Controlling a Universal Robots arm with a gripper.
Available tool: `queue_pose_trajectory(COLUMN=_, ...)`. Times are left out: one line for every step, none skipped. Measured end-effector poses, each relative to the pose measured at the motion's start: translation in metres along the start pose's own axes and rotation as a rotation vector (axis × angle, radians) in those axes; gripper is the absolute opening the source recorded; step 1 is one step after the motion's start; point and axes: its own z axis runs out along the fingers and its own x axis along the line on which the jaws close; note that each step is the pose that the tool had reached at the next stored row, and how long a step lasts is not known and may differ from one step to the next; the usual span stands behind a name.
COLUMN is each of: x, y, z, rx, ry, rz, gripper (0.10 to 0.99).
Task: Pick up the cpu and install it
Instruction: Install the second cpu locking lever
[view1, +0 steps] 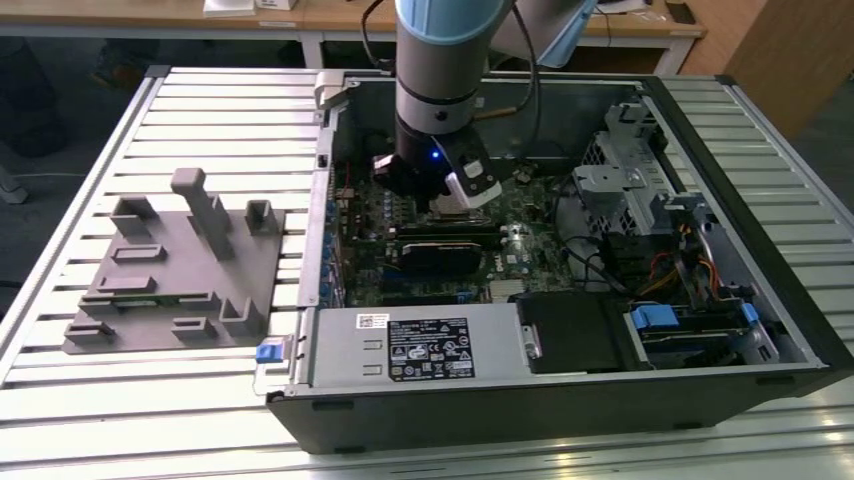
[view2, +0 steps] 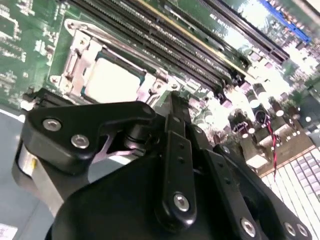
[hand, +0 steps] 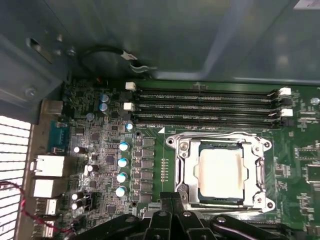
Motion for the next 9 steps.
queue_pose_trajectory(x=0.0000, y=0.0005, z=-0.0025, rx=0.000, ry=0.0000, rz=0.000, gripper=0.106)
queue_pose_trajectory(x=0.0000, y=0.0010, z=-0.0050, rx=0.000, ry=0.0000, rz=0.000, gripper=0.106)
queue_pose_trajectory(x=0.0001, y=0.0015, z=-0.0074, rx=0.000, ry=0.0000, rz=0.000, gripper=0.106)
queue_pose_trajectory(x=0.0001, y=0.0019, z=-0.0098, rx=0.000, ry=0.0000, rz=0.000, gripper=0.106)
queue_pose_trajectory(x=0.0001, y=0.0024, z=-0.0121, rx=0.000, ry=0.0000, rz=0.000, gripper=0.106)
queue_pose_trajectory(x=0.0001, y=0.0028, z=-0.0141, rx=0.000, ry=-0.0001, rz=0.000, gripper=0.106)
queue_pose_trajectory(x=0.0001, y=0.0032, z=-0.0160, rx=0.000, ry=-0.0001, rz=0.000, gripper=0.106)
queue_pose_trajectory(x=0.0001, y=0.0036, z=-0.0178, rx=0.000, ry=0.0000, rz=0.000, gripper=0.106)
queue_pose_trajectory(x=0.0001, y=0.0040, z=-0.0195, rx=0.000, ry=0.0000, rz=0.000, gripper=0.106)
